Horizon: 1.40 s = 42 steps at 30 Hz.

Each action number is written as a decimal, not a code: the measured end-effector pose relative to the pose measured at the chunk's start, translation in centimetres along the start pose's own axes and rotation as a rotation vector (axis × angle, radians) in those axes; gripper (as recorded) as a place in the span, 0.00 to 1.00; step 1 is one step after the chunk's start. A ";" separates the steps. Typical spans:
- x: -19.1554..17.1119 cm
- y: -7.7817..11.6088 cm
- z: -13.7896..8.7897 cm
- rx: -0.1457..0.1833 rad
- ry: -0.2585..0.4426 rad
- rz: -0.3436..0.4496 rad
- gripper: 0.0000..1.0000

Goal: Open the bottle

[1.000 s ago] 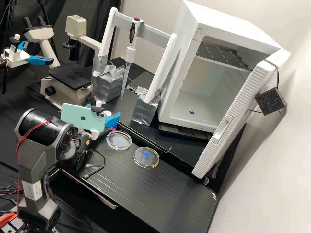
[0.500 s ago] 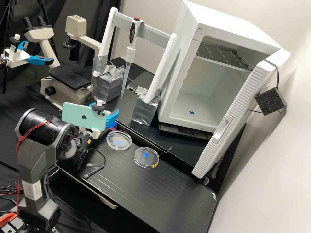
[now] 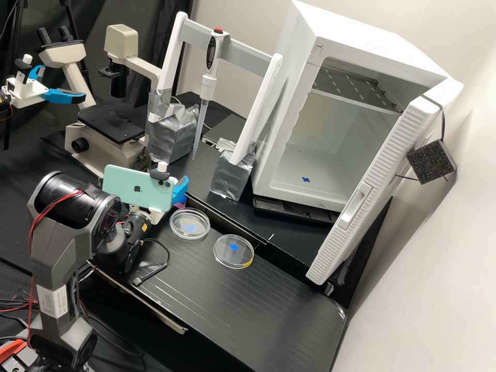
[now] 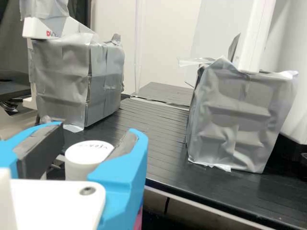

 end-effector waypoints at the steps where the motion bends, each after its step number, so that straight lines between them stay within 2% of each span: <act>1: 0.0 0.0 0.0 0.000 0.000 0.000 0.00; 34: 0.0 0.0 0.0 0.000 0.000 0.000 0.00; 42: -0.2 0.6 -0.5 -0.001 0.018 0.020 0.00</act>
